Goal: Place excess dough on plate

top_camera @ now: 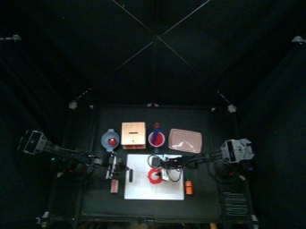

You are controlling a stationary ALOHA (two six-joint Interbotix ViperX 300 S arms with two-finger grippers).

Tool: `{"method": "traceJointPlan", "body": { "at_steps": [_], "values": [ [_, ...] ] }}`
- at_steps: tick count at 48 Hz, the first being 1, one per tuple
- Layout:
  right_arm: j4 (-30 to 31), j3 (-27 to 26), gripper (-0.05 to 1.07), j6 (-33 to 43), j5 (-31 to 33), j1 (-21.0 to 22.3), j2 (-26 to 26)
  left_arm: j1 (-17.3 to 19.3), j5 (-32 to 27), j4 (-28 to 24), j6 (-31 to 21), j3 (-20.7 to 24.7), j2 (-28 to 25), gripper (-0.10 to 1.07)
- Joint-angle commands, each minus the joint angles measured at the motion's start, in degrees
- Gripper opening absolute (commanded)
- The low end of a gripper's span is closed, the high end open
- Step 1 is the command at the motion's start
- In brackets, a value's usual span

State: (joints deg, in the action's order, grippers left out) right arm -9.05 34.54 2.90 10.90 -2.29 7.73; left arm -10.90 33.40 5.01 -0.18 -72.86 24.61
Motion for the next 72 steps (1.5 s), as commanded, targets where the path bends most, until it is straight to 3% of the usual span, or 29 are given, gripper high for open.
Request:
{"method": "traceJointPlan", "body": {
  "at_steps": [1,24,43,54,72],
  "values": [
    [0.0,-1.7,0.87,0.1,-0.3,0.3,-0.3,0.0,0.2,0.1,0.0,1.1,0.0,0.29],
    [0.5,-4.2,0.85,0.0,0.8,1.2,4.0,0.2,0.1,0.2,-0.1,0.6,0.0,0.29],
    [1.4,-4.5,0.69,0.2,5.2,0.8,4.0,0.3,0.0,0.1,0.0,0.5,0.0,0.29],
    [1.5,-4.7,0.67,0.2,5.2,0.8,4.1,0.3,0.1,0.2,0.0,0.5,0.0,0.29],
    [2.4,-4.8,0.67,0.2,5.2,1.1,-1.1,0.4,0.0,0.1,0.0,0.4,0.0,0.28]
  ]
}}
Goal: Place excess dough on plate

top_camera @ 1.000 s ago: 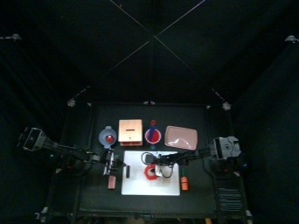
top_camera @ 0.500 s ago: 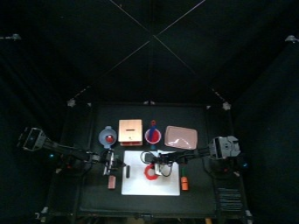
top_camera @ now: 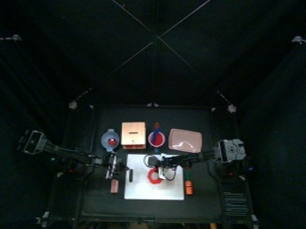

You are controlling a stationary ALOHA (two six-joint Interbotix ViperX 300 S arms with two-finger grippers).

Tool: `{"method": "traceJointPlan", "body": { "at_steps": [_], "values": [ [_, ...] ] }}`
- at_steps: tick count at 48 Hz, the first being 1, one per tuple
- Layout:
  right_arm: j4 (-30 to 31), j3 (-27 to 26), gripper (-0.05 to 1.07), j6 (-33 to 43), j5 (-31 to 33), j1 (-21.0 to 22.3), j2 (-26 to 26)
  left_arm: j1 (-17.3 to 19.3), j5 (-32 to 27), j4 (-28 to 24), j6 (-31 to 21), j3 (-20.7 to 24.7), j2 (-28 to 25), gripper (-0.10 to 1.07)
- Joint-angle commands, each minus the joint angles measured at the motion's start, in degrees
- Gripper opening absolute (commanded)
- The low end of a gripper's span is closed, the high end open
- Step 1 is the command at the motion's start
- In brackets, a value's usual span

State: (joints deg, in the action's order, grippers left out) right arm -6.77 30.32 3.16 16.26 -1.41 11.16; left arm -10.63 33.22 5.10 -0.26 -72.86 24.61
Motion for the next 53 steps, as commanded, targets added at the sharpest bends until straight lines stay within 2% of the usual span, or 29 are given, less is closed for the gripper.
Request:
{"method": "traceJointPlan", "body": {
  "at_steps": [1,13,26,40,53],
  "values": [
    [0.1,-0.5,0.67,-0.1,-0.2,0.1,-4.9,0.2,0.2,0.0,0.1,0.4,0.0,0.29],
    [0.1,1.9,0.67,-0.2,1.2,0.6,-11.2,0.4,0.2,0.0,0.1,0.4,0.0,0.28],
    [0.7,5.8,0.67,-0.1,5.0,4.6,-19.2,0.6,0.2,0.0,0.2,0.4,0.0,0.28],
    [3.2,10.6,0.67,-0.2,9.1,11.2,-27.9,1.3,0.2,0.0,0.2,0.4,0.0,0.29],
    [5.4,16.2,0.67,-0.2,10.6,20.2,-35.4,1.7,0.3,0.0,0.2,0.4,0.0,0.28]
  ]
}}
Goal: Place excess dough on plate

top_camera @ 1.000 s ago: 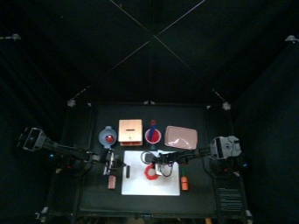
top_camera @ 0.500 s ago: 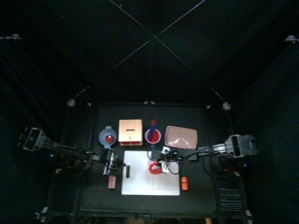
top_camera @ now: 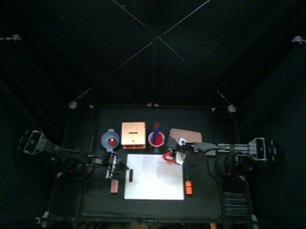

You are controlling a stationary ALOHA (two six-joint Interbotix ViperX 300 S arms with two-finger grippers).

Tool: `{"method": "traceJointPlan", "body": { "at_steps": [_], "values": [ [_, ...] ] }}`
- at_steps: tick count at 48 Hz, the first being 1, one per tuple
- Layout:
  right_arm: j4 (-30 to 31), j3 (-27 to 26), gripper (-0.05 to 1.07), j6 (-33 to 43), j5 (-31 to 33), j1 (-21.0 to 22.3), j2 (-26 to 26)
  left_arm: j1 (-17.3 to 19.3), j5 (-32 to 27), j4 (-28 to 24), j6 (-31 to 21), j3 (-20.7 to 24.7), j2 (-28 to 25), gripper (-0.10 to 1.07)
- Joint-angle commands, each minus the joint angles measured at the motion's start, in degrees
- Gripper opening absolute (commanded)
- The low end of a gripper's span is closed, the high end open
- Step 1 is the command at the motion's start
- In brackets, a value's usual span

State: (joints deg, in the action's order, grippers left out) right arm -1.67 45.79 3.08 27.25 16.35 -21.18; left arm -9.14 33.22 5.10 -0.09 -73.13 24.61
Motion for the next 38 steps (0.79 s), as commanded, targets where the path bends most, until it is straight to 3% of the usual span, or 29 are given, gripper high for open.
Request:
{"method": "traceJointPlan", "body": {
  "at_steps": [1,18,30,38],
  "values": [
    [0.4,1.3,0.67,-0.1,-0.4,3.3,-3.6,0.2,0.2,0.0,0.0,0.6,0.0,0.28],
    [1.6,11.4,0.67,-0.4,-7.0,17.1,-7.4,0.3,0.2,-0.1,0.2,0.6,0.1,0.28],
    [1.7,13.4,0.71,-0.2,-10.2,19.5,-5.7,0.3,0.2,0.0,0.0,0.5,0.1,0.28],
    [1.7,13.4,0.87,-0.2,-9.7,19.8,-4.7,0.3,0.2,0.0,0.0,0.8,0.1,0.28]
  ]
}}
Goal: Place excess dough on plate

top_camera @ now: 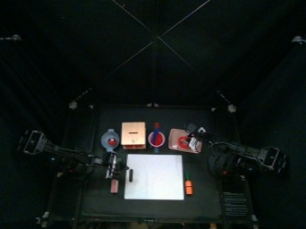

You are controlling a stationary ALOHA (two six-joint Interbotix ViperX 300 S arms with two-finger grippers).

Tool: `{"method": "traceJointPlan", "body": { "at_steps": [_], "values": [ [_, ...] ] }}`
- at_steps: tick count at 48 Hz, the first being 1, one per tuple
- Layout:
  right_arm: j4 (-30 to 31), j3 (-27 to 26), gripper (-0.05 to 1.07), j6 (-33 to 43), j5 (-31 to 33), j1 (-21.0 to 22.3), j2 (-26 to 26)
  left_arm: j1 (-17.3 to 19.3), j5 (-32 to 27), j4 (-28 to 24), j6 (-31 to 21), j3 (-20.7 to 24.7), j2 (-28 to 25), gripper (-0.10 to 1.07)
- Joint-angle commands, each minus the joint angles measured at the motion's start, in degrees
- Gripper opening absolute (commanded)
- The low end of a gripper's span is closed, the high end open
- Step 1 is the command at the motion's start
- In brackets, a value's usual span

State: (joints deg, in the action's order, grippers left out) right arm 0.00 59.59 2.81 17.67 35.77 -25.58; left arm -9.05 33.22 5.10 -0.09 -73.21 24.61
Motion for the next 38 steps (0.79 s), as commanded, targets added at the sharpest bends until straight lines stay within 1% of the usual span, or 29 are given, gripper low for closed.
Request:
{"method": "traceJointPlan", "body": {
  "at_steps": [1,5,8,11,17,18,23,29,34,38],
  "values": [
    [0.0,-0.4,0.90,0.1,-0.1,0.4,-0.4,0.2,0.2,0.1,0.0,0.9,0.1,0.28],
    [0.0,-0.4,1.00,0.1,0.1,0.4,-0.7,0.2,0.2,0.0,0.0,0.9,0.1,0.28],
    [0.1,-0.4,1.05,0.1,0.1,0.6,-1.1,0.1,0.2,0.0,0.0,0.8,0.1,0.28],
    [0.0,-0.4,1.05,-0.1,0.1,1.0,-2.0,0.2,0.2,0.0,0.0,0.9,0.1,0.28],
    [-0.7,-0.6,1.04,0.3,-0.9,0.3,-4.0,0.1,0.2,0.1,0.0,1.0,0.1,0.28],
    [-1.1,-0.6,1.04,0.3,-1.2,-0.2,-4.4,0.2,0.2,0.1,0.0,1.1,0.1,0.28],
    [-3.7,-0.6,1.04,0.2,-3.1,-5.0,-5.9,0.2,0.2,0.0,0.0,1.1,0.3,0.28],
    [-5.4,-0.5,1.04,0.2,-4.9,-9.5,-6.2,0.2,0.2,0.0,0.0,1.1,0.4,0.28],
    [-6.4,-0.8,1.04,0.2,-5.4,-11.8,-6.1,0.2,0.2,0.1,0.0,1.0,0.5,0.28],
    [-7.4,-0.9,1.04,0.4,-5.3,-12.5,-6.2,0.2,0.2,0.1,-0.1,0.9,0.5,0.28]
  ]
}}
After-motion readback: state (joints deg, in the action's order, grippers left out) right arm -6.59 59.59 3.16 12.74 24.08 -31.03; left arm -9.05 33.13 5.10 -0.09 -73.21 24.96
